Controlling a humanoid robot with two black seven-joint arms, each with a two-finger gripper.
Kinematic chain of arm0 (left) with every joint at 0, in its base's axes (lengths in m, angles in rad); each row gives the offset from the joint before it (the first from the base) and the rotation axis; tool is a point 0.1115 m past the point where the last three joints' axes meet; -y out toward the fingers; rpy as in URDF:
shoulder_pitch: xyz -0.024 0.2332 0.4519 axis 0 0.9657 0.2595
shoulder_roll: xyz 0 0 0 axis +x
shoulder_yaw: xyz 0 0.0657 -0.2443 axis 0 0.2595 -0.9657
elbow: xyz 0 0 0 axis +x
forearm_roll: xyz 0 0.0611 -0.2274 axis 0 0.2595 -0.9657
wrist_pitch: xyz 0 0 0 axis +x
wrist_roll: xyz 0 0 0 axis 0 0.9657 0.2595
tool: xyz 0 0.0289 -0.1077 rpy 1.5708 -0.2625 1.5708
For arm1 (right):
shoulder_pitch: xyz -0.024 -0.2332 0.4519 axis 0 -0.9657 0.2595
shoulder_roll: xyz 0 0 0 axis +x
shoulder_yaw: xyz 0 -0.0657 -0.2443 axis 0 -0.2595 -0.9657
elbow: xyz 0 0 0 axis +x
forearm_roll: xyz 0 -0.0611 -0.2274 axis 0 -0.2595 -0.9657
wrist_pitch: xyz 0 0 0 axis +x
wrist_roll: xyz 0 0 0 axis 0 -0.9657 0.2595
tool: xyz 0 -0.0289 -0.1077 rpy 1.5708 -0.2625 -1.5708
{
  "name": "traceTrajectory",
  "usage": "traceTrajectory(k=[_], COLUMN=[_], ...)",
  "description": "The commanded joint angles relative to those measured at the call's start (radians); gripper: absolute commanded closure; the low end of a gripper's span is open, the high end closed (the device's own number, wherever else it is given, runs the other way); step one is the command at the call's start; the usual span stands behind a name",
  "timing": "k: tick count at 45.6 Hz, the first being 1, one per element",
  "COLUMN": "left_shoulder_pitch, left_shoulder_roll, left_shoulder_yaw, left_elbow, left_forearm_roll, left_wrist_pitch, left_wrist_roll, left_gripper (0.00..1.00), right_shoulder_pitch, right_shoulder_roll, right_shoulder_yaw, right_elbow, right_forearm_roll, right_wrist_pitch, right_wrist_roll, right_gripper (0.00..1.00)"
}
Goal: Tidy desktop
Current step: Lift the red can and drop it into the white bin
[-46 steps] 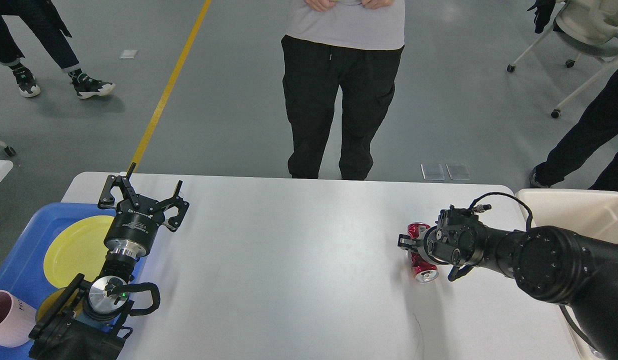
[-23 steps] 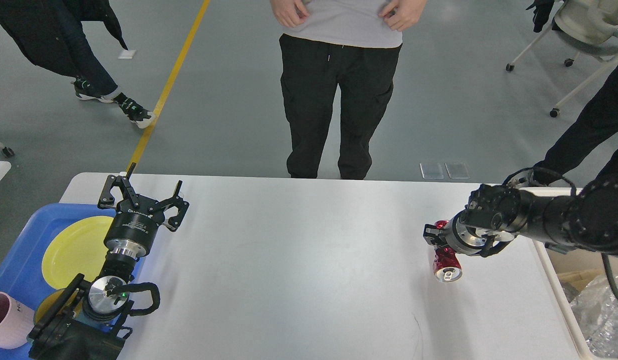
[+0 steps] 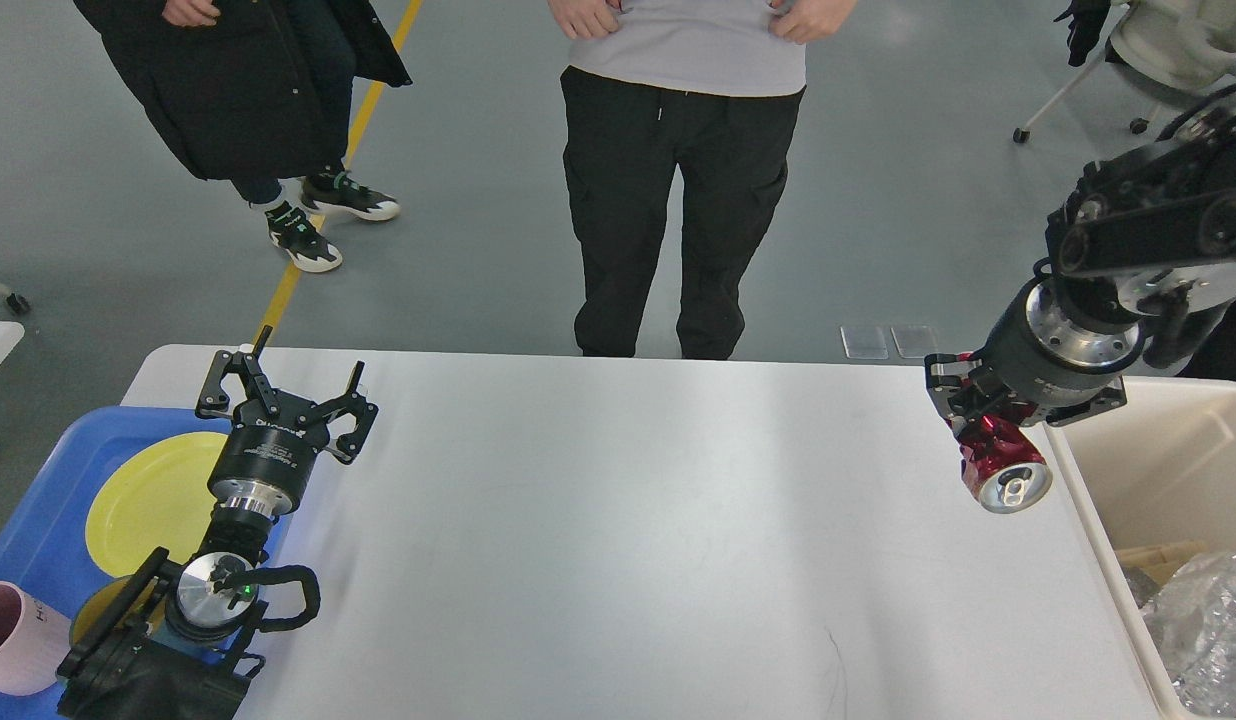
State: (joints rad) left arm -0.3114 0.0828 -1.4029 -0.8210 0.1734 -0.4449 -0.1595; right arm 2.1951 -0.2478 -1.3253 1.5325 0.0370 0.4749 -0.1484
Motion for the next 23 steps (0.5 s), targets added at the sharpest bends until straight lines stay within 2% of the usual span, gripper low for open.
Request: traceTrajectory(k=[1,4,13,23], left_shoulder_pitch=[0.0,0.0,0.0,0.0], left_shoulder_roll=[0.0,0.0,0.0,0.0], left_shoulder_yaw=[-0.001,-0.001,-0.001,-0.001], left_elbow=[0.0,0.0,0.0,0.0], left_forearm_roll=[0.0,-0.002,-0.002,0.0], left_wrist_pitch=[0.0,0.0,0.0,0.0], left_wrist_roll=[0.0,0.0,0.0,0.0], left_gripper=[0.03,0.03,0.03,0.03], right_shoulder_pitch=[0.09,0.109,0.107,0.011], right_shoulder_roll=[0.01,0.013,-0.013,-0.181], right_shoulder_yaw=[-0.092,-0.118,-0.14,-0.206], right_elbow=[0.084,0.089,0.057,-0.09], right_forearm_roll=[0.02,0.02,0.026,0.026], right_wrist_pitch=[-0.004,-0.004,-0.009,-0.01], right_wrist_roll=[0.124,0.145,0.141,0.133], right_gripper=[1.0,1.0,1.0,1.0])
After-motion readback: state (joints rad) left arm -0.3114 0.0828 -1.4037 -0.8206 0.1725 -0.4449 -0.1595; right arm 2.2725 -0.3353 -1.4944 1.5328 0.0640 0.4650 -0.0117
